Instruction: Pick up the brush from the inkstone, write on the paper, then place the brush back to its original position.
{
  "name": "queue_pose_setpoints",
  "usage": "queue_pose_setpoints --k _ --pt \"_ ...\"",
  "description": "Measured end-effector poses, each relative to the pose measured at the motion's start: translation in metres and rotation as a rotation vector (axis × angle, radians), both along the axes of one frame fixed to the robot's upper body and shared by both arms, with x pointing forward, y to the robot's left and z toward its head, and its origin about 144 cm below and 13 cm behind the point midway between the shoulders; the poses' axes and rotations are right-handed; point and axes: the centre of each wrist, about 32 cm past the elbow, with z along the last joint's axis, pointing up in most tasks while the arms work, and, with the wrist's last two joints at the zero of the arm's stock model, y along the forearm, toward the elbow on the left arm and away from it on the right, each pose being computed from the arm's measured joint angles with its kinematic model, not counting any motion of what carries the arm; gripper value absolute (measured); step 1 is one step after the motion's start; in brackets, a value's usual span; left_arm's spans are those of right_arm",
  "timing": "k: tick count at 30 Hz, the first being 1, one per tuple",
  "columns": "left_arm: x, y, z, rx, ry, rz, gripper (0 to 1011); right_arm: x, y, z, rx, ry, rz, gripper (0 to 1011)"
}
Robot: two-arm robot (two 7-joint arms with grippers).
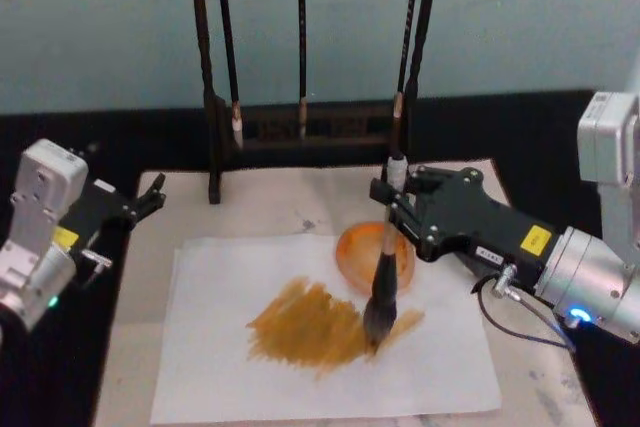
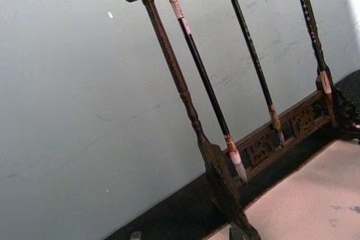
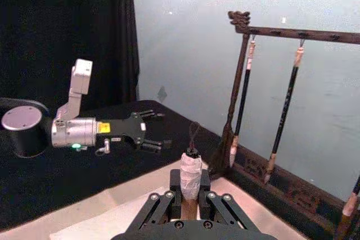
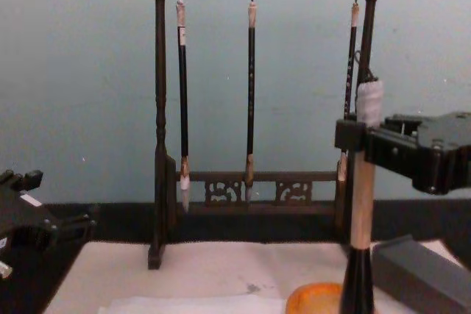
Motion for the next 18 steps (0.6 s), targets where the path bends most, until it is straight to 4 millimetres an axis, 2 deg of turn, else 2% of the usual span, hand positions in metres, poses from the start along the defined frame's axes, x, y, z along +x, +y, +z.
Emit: queue_pose_setpoints --k 8,18 --pt "0.0000 0.0000 0.0000 0.000 0.000 0.000 1010 -0.0017 0.0022 -0.0027 -0.024 0.002 0.012 169" --pt "0.0000 0.0000 0.0000 0.000 0.000 0.000 1009 0.0042 -0.0075 -0.0061 -0.086 -0.016 -0.073 169"
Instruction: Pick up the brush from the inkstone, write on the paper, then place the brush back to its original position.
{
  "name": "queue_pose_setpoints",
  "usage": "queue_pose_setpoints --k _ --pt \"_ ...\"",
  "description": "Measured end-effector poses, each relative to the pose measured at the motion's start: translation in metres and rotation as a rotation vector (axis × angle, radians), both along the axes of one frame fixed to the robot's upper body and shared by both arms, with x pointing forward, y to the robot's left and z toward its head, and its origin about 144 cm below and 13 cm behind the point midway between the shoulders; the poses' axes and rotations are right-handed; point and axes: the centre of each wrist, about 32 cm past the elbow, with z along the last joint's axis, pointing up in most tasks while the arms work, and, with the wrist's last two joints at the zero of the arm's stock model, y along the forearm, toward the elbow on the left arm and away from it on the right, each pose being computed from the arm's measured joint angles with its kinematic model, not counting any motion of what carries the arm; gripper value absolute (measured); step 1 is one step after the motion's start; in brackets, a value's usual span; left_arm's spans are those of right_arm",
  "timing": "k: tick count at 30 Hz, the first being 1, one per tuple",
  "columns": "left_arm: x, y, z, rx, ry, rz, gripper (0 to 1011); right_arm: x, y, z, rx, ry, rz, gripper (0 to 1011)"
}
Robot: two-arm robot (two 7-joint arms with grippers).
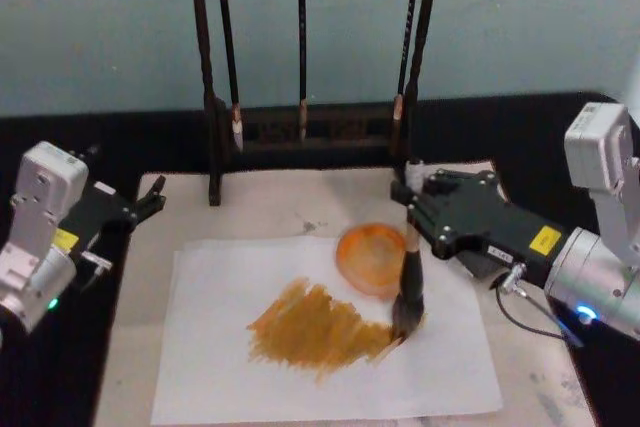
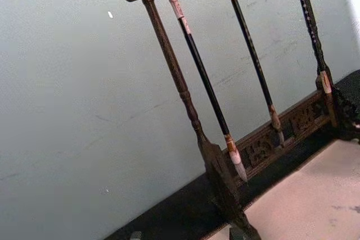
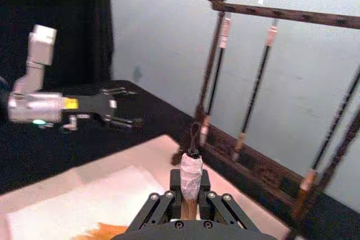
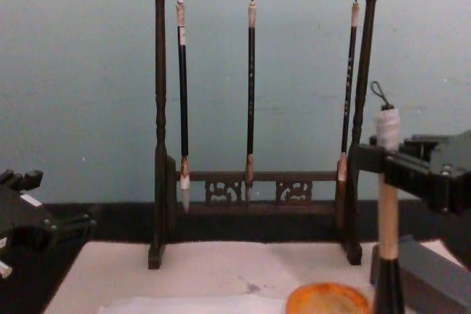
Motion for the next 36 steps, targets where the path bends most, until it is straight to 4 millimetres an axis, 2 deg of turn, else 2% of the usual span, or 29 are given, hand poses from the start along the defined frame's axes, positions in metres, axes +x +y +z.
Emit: queue_pose_setpoints --k 13,24,36 --pt "0.000 0.000 0.000 0.000 0.000 0.000 1010 0.005 -0.008 0.008 0.027 -0.011 -0.068 169" --pt "0.000 0.000 0.000 0.000 0.000 0.000 1010 -0.003 0.005 0.015 0.074 -0.005 -0.002 169" --pt "0.000 0.000 0.000 0.000 0.000 0.000 1010 -0.008 0.017 0.001 0.092 0.037 0.033 169"
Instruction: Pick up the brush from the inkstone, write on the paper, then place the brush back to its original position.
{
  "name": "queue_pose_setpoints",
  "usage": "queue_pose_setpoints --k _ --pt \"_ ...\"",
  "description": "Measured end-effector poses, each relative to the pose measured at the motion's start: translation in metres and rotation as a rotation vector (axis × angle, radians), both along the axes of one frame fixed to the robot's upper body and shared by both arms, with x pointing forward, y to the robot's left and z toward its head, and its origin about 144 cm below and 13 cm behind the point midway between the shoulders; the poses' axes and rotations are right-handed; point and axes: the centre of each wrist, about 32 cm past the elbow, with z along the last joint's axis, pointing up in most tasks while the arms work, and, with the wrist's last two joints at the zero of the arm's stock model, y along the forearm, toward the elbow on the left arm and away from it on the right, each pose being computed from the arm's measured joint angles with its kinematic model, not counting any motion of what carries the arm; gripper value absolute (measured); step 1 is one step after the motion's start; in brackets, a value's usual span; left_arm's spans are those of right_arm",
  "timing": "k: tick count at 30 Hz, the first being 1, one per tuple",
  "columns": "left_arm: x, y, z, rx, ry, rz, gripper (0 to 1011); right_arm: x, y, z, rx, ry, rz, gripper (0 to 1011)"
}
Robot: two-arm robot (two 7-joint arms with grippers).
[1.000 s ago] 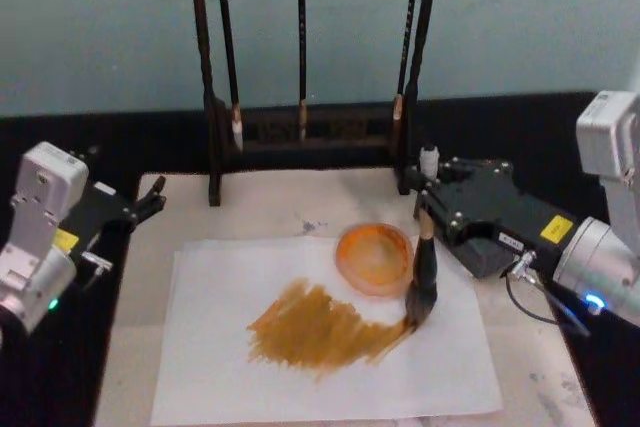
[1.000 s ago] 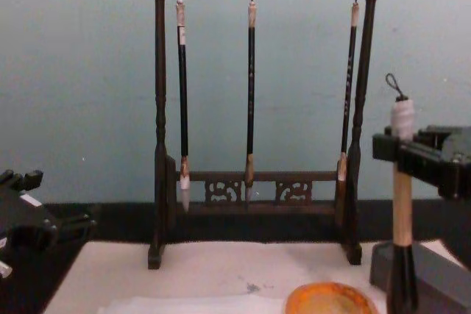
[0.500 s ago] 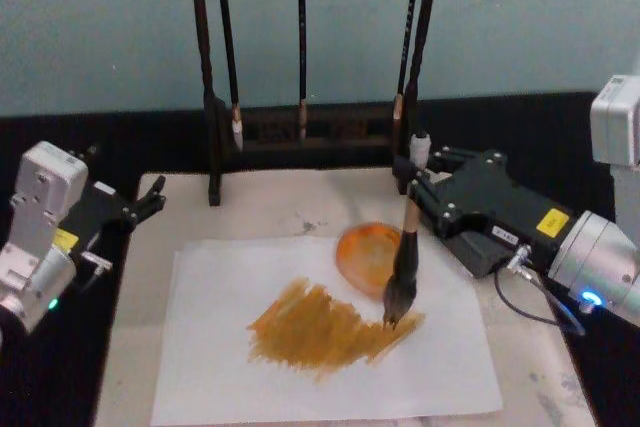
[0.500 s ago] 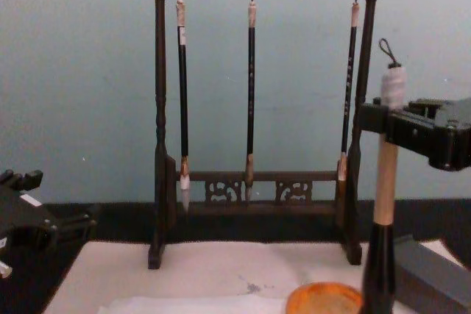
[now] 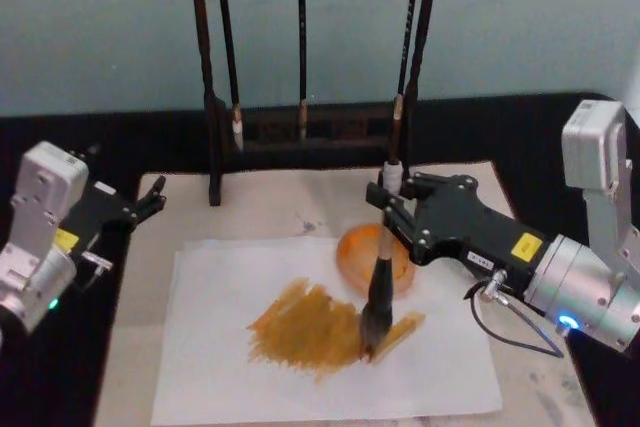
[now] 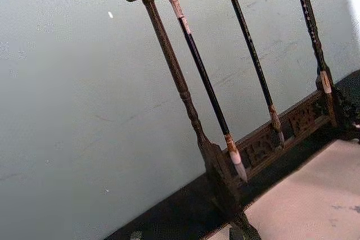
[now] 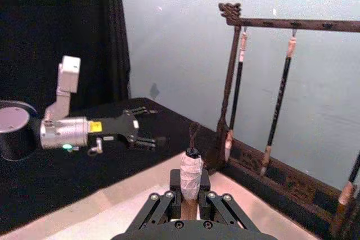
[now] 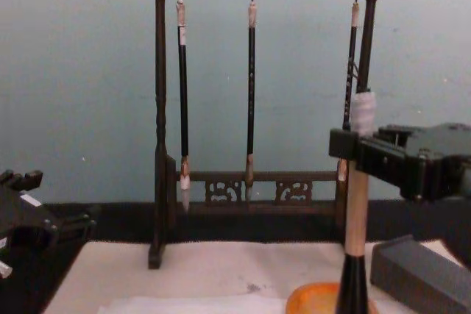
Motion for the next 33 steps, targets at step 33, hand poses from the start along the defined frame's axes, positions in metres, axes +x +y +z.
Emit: queue_pose_setpoints --k 33 --pt "0.000 0.000 0.000 0.000 0.000 0.000 1010 0.010 -0.012 0.007 -0.004 -0.061 -0.086 169"
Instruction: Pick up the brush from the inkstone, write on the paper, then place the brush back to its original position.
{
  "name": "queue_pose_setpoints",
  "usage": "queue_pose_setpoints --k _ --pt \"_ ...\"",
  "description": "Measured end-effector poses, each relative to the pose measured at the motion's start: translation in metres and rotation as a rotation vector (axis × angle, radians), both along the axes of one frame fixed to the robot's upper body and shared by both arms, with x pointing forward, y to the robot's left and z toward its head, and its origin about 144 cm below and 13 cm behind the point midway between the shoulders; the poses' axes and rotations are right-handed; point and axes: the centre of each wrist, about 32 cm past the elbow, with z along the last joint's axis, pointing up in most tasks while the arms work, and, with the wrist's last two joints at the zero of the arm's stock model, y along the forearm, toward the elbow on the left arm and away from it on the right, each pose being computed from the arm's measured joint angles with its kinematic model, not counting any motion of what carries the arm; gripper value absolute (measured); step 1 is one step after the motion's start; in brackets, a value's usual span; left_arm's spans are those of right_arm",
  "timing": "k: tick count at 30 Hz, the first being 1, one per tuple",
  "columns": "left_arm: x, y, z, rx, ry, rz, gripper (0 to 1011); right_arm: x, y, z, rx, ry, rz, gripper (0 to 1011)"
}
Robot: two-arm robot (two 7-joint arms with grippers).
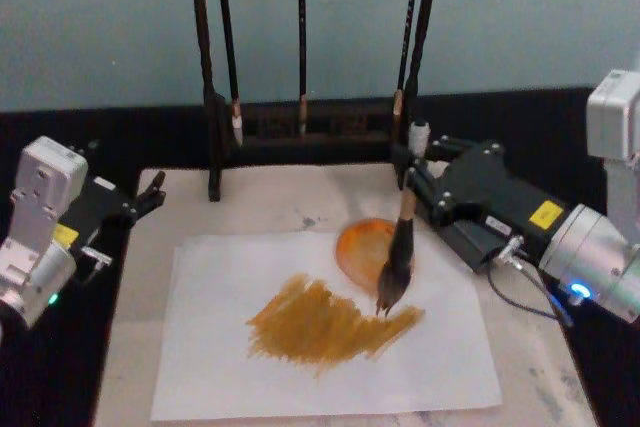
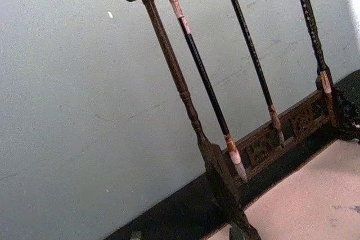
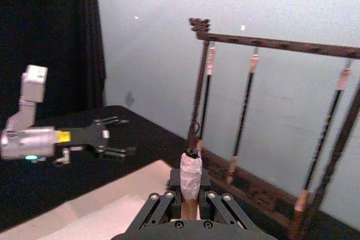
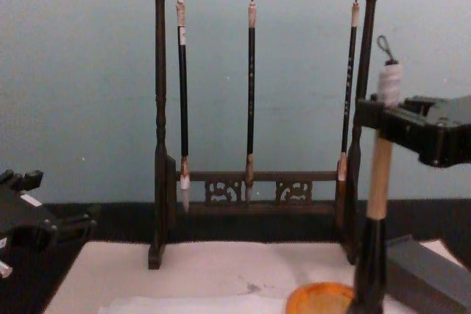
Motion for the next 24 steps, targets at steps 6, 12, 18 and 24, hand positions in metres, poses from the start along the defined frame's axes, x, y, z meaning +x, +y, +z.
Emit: queue_pose_setpoints --k 6,12,18,24 --pt "0.000 0.000 0.000 0.000 0.000 0.000 1010 -0.005 0.011 -0.007 0.011 0.039 0.045 169" --pt "0.000 0.000 0.000 0.000 0.000 0.000 1010 -0.009 0.016 -0.015 0.007 0.065 0.061 169" --pt "0.000 0.000 0.000 0.000 0.000 0.000 1010 -0.008 0.011 -0.017 0.005 0.070 0.029 169" --pt "0.000 0.000 0.000 0.000 0.000 0.000 1010 -0.006 0.002 -0.017 0.005 0.069 -0.014 169"
